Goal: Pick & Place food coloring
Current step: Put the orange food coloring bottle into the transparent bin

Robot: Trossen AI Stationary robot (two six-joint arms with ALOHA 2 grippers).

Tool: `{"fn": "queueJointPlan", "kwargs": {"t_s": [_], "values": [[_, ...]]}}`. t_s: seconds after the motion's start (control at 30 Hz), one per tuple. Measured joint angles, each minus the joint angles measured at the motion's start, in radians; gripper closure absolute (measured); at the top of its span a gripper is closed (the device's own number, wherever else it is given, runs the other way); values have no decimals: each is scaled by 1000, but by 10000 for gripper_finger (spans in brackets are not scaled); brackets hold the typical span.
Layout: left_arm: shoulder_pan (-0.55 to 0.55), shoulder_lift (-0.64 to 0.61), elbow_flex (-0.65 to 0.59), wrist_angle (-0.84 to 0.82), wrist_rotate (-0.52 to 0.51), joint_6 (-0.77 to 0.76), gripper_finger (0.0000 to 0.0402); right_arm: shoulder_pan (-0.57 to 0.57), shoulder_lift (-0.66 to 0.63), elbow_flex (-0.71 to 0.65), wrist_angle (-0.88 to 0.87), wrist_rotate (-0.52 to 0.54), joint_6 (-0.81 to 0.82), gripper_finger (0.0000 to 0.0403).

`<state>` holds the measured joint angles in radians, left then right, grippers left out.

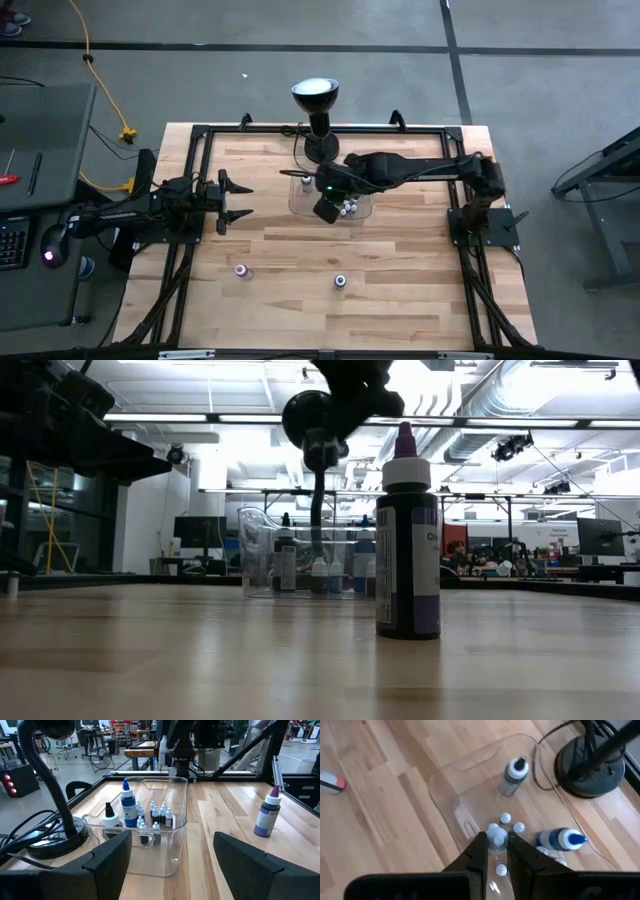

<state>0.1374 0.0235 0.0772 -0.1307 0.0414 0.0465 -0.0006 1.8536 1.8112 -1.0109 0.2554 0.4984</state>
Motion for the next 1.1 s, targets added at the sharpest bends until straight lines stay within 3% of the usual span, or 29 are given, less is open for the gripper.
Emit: {"fn": "queueJointPlan", "kwargs": {"t_s": [0.17,0.37,1.1], "values": [[0,0,0,0,0,0,124,-22,-94,-264,199,-12,49,360],[0,0,0,0,0,0,124,-56,-97,-400,317,-31,63,357],[0,0,0,0,0,0,124,-92,58,-420,354,-56,105,355]]}}
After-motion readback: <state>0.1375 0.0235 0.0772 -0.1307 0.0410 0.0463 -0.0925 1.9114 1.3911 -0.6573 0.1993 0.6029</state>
